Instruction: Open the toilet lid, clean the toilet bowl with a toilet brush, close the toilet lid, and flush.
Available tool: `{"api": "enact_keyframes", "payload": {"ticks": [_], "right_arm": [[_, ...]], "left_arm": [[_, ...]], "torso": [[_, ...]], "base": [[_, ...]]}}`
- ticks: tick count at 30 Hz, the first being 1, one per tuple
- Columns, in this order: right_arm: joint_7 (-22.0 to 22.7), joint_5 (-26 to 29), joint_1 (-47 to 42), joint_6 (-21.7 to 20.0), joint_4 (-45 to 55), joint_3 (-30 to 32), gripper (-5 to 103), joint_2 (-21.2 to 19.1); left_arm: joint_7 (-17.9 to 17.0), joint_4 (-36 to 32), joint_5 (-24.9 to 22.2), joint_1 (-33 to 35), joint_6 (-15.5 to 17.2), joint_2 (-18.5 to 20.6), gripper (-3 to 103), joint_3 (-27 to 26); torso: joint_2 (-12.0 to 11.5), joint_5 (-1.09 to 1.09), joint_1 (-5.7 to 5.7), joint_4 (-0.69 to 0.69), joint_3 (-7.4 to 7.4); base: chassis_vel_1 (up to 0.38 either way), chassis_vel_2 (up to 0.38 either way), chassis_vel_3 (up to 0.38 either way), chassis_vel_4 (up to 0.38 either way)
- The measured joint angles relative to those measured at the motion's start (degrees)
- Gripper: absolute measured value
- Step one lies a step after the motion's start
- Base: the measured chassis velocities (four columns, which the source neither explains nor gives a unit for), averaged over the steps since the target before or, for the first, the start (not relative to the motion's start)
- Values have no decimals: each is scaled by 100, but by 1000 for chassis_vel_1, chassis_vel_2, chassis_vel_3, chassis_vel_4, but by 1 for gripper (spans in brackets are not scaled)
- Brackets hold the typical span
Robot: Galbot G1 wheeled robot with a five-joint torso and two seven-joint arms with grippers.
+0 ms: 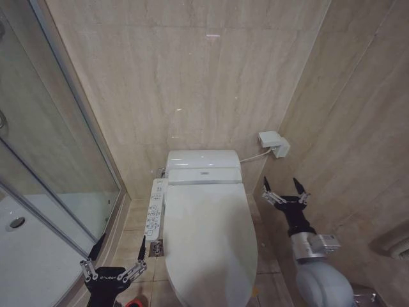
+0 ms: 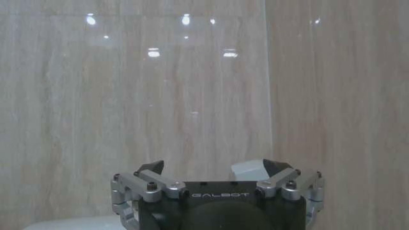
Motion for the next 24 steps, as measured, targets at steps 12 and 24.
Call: {"api": "enact_keyframes", "payload": {"ticks": [12,24], "right_arm": [[152,-357,-677,-172,676,29,100,273],[50,-403,-1021,-212,857,48,100,337]], "left_arm": [[0,0,0,0,0,0,100,0],[0,0,0,0,0,0,100,0]], "torso": [[0,0,0,-1,0],[0,0,0,0,0]], "base": [[0,0,0,0],[0,0,0,0]]}}
